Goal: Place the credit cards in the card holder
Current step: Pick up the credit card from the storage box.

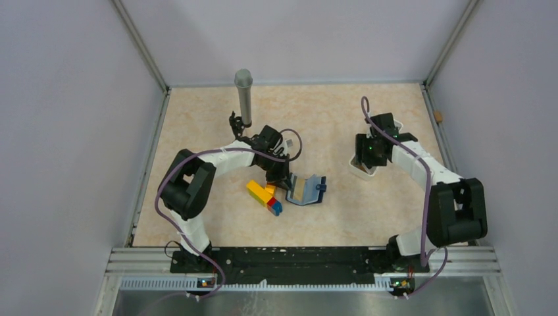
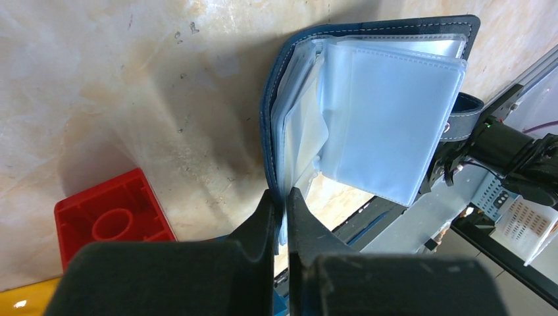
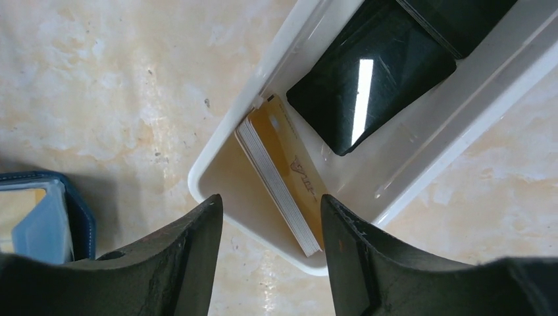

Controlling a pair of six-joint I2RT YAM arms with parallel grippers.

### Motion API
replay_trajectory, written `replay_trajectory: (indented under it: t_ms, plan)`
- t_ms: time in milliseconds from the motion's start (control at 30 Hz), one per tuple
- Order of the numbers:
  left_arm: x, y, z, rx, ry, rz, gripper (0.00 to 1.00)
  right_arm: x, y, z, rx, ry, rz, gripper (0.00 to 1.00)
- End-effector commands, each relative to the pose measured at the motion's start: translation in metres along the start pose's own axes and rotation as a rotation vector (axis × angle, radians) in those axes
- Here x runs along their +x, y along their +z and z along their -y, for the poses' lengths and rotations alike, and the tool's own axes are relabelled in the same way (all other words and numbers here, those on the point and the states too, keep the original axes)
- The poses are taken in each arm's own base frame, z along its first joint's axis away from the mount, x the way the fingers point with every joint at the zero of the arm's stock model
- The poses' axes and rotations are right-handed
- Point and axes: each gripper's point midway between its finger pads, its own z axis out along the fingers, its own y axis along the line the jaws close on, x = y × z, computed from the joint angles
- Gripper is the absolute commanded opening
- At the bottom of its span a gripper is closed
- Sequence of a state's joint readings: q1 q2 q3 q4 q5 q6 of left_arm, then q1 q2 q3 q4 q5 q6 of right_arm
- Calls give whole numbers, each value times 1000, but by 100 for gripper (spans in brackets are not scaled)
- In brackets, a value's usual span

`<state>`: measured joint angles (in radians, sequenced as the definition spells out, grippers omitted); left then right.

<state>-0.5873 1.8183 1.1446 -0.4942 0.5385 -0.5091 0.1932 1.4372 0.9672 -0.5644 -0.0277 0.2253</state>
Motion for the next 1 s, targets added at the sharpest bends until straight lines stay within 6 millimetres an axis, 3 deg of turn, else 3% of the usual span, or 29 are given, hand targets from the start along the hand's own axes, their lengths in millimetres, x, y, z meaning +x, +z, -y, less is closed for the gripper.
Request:
replay_trajectory:
  t_ms: [0, 200, 433, 667, 967]
  plan:
    - [-8, -6, -1, -15, 31, 29, 3, -31, 2, 3, 25, -59, 62, 54]
    - [-10, -7, -3, -22, 28, 35, 3, -30, 17, 11, 67, -89, 37, 50]
    - [-10, -5, -5, -25, 23, 31, 3, -30, 28, 8, 45, -108, 44, 49]
    - [-10, -5, -4, -20, 24, 29, 3, -37, 19, 9, 60, -125, 93, 48]
    - [-9, -6, -3, -14, 28, 28, 3, -19, 29, -12, -52, -158, -6, 46]
